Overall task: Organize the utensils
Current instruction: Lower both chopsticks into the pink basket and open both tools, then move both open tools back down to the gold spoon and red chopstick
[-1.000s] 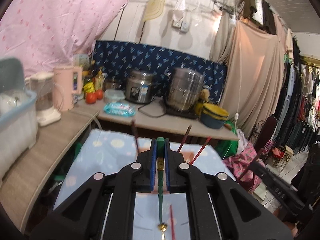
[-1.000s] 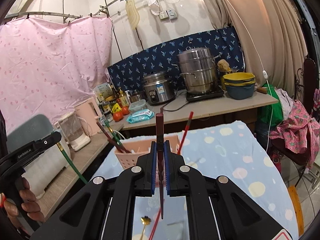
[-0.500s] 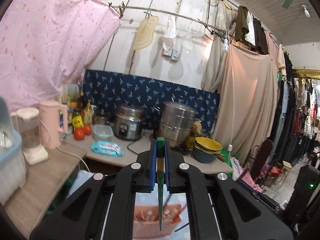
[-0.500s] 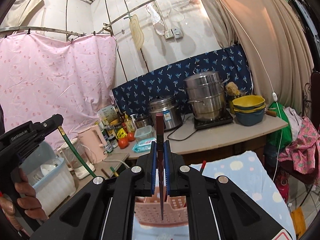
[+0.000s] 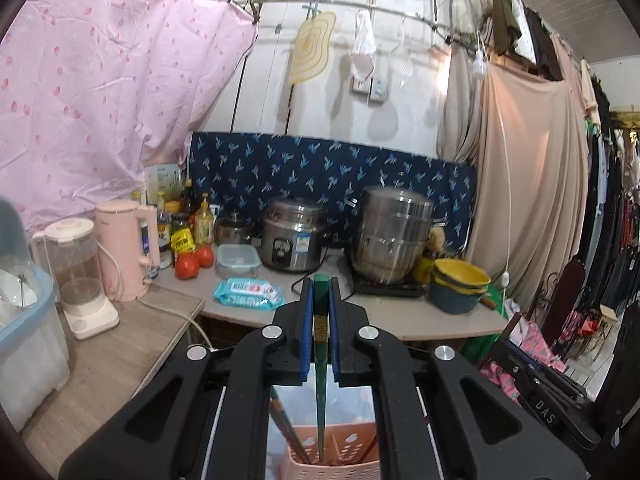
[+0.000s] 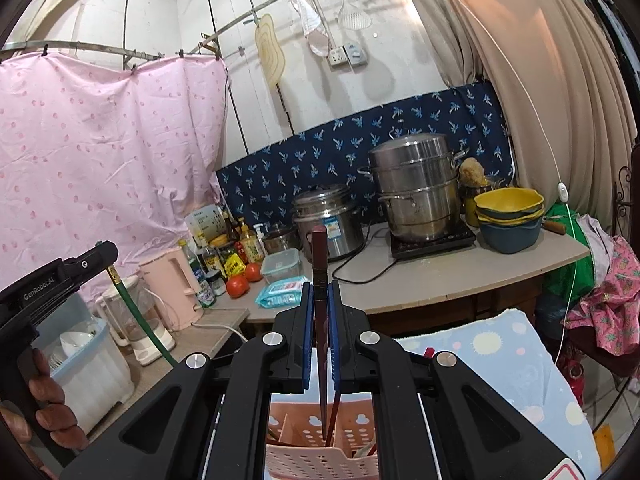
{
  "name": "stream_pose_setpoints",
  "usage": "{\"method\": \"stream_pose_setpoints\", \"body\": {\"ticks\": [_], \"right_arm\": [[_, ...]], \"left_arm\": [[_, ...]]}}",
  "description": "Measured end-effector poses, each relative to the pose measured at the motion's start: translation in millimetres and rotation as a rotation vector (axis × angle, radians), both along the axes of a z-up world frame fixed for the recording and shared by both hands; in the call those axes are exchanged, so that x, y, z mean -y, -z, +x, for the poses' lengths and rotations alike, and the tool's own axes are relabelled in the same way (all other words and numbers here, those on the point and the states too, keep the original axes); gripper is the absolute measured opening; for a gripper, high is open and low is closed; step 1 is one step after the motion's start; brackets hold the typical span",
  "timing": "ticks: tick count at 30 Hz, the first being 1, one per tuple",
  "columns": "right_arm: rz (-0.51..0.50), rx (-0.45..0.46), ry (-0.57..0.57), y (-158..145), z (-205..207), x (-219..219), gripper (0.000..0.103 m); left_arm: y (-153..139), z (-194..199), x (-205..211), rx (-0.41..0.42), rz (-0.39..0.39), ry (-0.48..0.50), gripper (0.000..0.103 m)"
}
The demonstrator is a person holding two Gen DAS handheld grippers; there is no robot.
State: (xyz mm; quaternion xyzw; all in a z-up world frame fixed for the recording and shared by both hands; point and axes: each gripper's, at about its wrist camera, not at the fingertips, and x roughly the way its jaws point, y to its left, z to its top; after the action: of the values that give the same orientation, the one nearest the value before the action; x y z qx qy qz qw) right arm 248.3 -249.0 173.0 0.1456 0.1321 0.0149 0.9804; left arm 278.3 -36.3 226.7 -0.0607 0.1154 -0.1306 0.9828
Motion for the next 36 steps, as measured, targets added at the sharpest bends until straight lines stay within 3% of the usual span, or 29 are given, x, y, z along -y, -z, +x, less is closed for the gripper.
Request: {"method": "stream_pose_setpoints", "body": {"ticks": [7, 17, 18, 20, 21, 22, 26, 36], "right_arm": [[-0.001, -0.069, -0.004, 29.9, 16.7, 0.0, 0.007], [-0.003, -0.106, -0.010, 43.6, 21.7, -1.7, 0.007], [0.000, -0.111, -0.006, 44.3, 21.6, -0.9, 0.008], [0.009, -0.106, 0.002, 44.1, 19.7, 1.0, 0.013], [0.010, -0.104, 0.004, 43.7, 19.2, 1.2, 0.015], [0.012, -0.099, 0.006, 42.9, 18.1, 2.0, 0.016], [0.014, -0.090, 0.012, 40.6, 14.0, 4.0, 0.021], [0.010, -0.096, 0.009, 44.2, -1.8, 2.3, 0.022]], "left_arm": [[26.4, 12.3, 0.0, -0.059, 0.009, 0.004, 0.007], [38.2, 15.4, 3.1, -0.084, 0.011, 0.006, 0.007], [38.8, 15.4, 2.5, -0.087, 0.007, 0.006, 0.009], [39.4, 15.8, 0.9, -0.096, 0.002, -0.004, 0.023], [39.2, 14.9, -0.3, -0.092, -0.002, -0.010, 0.035], [39.0, 13.4, -1.3, -0.086, -0.003, -0.019, 0.038], [39.9, 11.5, -4.8, -0.095, -0.006, -0.022, 0.038], [45.8, -2.1, -9.1, -0.115, -0.001, -0.018, 0.038]]}}
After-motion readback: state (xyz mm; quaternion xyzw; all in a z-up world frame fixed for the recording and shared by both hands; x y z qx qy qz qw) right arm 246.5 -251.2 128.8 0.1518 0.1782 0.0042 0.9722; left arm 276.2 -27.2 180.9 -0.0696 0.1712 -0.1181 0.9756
